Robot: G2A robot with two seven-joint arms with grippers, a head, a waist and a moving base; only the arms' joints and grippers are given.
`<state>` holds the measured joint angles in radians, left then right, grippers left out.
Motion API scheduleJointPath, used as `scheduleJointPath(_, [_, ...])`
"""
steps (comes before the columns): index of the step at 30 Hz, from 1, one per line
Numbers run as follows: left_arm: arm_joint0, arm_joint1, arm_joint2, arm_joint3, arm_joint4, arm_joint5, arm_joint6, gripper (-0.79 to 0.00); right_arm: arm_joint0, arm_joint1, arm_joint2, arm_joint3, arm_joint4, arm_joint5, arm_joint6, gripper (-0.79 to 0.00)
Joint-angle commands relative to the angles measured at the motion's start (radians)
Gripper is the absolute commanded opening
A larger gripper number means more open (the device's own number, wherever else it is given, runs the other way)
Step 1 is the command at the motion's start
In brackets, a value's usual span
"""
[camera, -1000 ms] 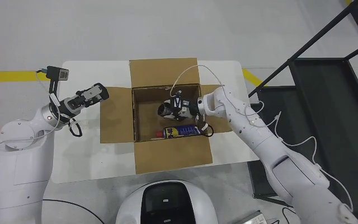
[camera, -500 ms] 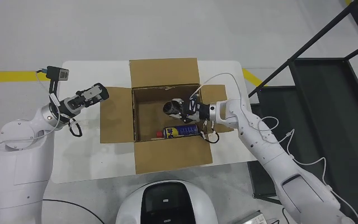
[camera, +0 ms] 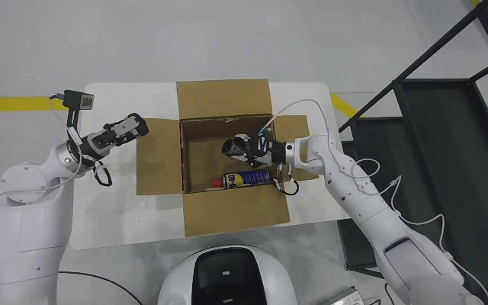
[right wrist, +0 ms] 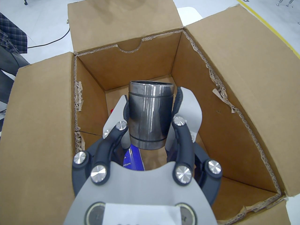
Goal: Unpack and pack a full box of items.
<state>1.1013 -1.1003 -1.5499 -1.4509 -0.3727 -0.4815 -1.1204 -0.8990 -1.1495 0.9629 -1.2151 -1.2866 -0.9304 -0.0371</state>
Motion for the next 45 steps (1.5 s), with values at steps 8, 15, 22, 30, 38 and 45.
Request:
scheduleJointPath(8, [0.000,0.000,0.000,0.000,0.000,0.000,0.000,0.000,0.050,-0.032,-0.067,0.109,-0.005,0.122,0.084,-0.785])
scheduleJointPath(15, [0.000,0.000,0.000,0.000,0.000,0.000,0.000,0.000,0.108,-0.056,-0.122,0.152,-0.040,0.138,0.140,-0.785])
scheduleJointPath(22, [0.000,0.000,0.000,0.000,0.000,0.000,0.000,0.000,0.141,-0.078,-0.165,0.184,-0.046,0.151,0.218,-0.785])
scheduleJointPath(30, [0.000,0.000,0.000,0.000,0.000,0.000,0.000,0.000,0.181,-0.111,-0.219,0.237,-0.031,0.163,0.312,-0.785])
scheduleJointPath(38, [0.000,0.000,0.000,0.000,0.000,0.000,0.000,0.000,0.209,-0.133,-0.247,0.279,-0.023,0.168,0.365,0.000])
scheduleJointPath(45, [0.000,0.000,0.000,0.000,0.000,0.000,0.000,0.000,0.217,-0.126,-0.226,0.244,-0.028,0.152,0.416,0.000])
